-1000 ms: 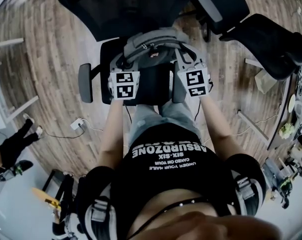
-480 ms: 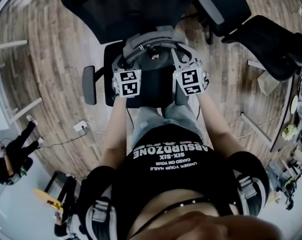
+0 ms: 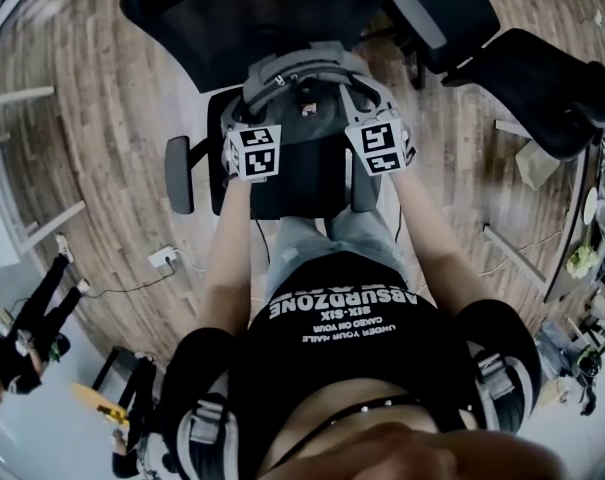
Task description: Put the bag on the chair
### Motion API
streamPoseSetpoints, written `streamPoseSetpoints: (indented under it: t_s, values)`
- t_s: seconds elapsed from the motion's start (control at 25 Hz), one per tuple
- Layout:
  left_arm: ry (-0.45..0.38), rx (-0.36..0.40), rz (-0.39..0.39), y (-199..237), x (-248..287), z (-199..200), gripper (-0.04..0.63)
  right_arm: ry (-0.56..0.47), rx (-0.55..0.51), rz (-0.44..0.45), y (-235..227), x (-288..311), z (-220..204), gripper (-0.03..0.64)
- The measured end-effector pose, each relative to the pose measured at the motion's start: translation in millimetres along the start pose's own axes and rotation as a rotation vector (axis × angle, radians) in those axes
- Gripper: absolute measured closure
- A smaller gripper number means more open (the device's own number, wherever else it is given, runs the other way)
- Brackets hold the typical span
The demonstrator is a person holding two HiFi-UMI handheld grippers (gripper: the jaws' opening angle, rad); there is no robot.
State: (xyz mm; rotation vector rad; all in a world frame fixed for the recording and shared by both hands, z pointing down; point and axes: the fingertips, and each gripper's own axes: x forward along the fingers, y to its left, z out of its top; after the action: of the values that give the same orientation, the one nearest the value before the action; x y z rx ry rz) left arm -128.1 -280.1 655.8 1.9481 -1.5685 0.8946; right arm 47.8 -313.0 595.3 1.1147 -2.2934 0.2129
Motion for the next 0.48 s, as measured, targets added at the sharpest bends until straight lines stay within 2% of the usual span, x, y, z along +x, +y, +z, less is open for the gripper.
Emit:
streamPoseSetpoints:
  t_s: [0.48]
  values:
    - [0.004,0.074,-0.004,12,39,18,0.377,0.008,0.049,0.032,-24,36,1,0.551]
